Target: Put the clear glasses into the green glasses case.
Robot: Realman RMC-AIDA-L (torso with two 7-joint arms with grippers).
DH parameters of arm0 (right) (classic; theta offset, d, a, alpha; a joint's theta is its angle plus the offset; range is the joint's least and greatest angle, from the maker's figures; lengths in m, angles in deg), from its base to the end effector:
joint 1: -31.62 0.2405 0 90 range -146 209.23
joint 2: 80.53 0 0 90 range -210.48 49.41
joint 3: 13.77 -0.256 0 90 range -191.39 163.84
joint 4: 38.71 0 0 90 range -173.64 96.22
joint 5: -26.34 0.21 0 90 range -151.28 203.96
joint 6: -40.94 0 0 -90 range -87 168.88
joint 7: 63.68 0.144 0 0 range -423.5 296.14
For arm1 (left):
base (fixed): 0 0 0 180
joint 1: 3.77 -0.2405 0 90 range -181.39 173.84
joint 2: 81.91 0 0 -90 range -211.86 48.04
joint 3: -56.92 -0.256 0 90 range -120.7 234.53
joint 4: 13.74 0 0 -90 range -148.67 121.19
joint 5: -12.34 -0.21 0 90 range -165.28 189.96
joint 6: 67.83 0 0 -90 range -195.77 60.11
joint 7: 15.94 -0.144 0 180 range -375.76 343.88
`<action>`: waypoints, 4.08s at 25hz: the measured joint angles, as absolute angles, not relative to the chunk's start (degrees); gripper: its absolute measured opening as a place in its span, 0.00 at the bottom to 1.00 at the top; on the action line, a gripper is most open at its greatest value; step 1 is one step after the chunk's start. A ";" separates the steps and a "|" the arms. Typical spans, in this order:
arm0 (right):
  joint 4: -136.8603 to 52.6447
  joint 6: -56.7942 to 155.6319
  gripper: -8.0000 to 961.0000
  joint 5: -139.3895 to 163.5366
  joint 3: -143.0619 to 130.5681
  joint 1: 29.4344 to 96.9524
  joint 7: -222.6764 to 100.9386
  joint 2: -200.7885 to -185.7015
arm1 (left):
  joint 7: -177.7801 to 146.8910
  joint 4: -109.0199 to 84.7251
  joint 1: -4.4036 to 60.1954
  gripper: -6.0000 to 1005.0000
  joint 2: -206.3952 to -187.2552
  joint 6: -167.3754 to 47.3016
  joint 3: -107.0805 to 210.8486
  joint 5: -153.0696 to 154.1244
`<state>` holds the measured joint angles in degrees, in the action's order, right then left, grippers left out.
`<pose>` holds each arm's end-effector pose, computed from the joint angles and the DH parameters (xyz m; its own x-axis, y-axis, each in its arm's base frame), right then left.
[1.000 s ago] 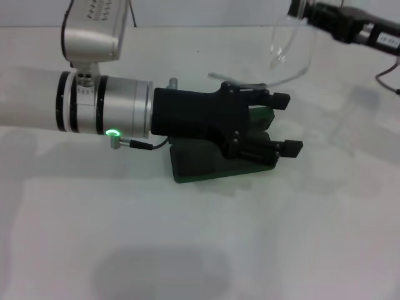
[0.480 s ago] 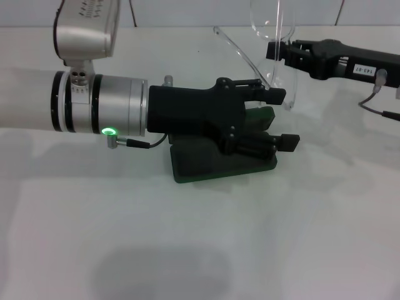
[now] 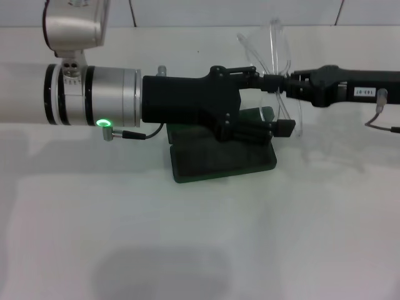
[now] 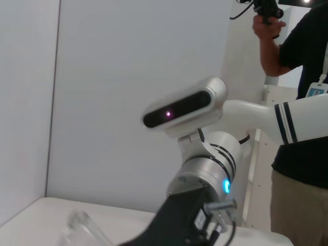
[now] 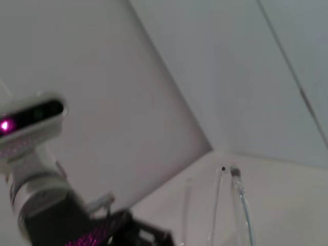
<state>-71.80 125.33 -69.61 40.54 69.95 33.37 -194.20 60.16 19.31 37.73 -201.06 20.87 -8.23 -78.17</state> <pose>0.2014 0.3790 0.0118 0.6566 -0.4749 -0.5860 -0.5634 -0.8253 0.0375 -0.1455 0.3491 -0.0434 0.7923 0.1340 0.5953 0.1311 -0.9902 0.0484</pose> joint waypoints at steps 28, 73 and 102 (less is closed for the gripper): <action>-98.75 127.05 0.22 -83.83 46.40 68.11 30.28 -195.74 | 61.97 28.23 26.08 0.87 -199.44 22.89 6.13 -71.63; -108.24 91.65 0.26 -109.77 96.52 68.69 44.83 -196.71 | 58.68 23.00 23.22 0.87 -198.66 20.12 13.51 -71.34; -110.01 87.36 0.34 -106.30 99.16 65.79 44.24 -196.72 | 58.68 22.94 24.72 0.87 -198.63 18.65 13.43 -72.64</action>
<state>-110.01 87.36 -106.30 99.16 65.79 44.24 -196.72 58.68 22.94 24.72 -198.63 18.65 13.43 -72.64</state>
